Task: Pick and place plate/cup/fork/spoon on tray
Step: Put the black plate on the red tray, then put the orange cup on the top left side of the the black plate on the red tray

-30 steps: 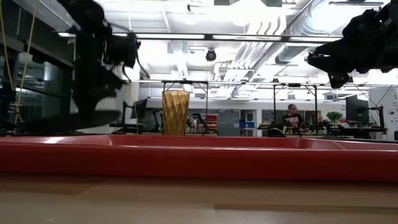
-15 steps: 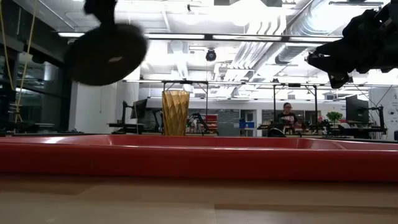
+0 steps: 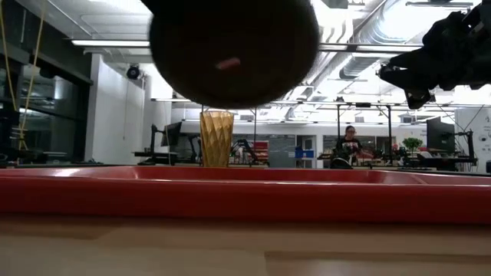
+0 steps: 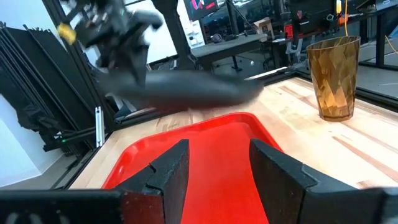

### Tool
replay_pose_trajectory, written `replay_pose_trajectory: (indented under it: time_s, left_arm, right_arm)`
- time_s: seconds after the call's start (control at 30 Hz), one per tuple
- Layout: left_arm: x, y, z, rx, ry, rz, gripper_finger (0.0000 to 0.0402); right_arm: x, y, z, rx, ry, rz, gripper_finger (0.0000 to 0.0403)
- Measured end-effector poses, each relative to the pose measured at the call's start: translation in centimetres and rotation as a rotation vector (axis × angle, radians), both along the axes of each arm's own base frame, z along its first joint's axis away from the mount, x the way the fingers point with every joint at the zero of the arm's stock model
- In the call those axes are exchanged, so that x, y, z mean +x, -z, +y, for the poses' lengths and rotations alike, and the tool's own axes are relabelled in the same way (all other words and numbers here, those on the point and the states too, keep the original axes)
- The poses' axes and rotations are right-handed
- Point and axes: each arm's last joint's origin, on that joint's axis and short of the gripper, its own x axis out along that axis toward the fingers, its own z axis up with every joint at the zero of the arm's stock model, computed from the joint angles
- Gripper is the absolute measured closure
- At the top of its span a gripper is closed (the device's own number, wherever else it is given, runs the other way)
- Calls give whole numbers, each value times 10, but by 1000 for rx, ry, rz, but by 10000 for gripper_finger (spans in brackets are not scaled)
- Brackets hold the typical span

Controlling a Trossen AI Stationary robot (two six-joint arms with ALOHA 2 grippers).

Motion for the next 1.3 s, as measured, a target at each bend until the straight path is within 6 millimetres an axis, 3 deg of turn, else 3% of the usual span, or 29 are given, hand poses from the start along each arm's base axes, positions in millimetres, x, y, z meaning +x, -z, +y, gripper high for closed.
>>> replay_pose_trajectory:
  time_s: [0.23,0.37,0.5,0.77,1.3]
  left_arm:
    - [46,66,-18,1,32,85,401]
    - [56,100,-22,17,-4,166,401]
    - [62,117,-26,14,-30,194,401]
    - [68,122,-32,-137,-83,185,394]
    - [76,123,-37,-278,-164,133,292]
  right_arm:
    - [0,0,0,0,0,0,242]
    - [0,0,0,-1,0,0,242]
    - [0,0,0,-1,0,0,242]
    - [0,0,0,-1,0,0,242]
    - [0,0,0,1,0,1,242]
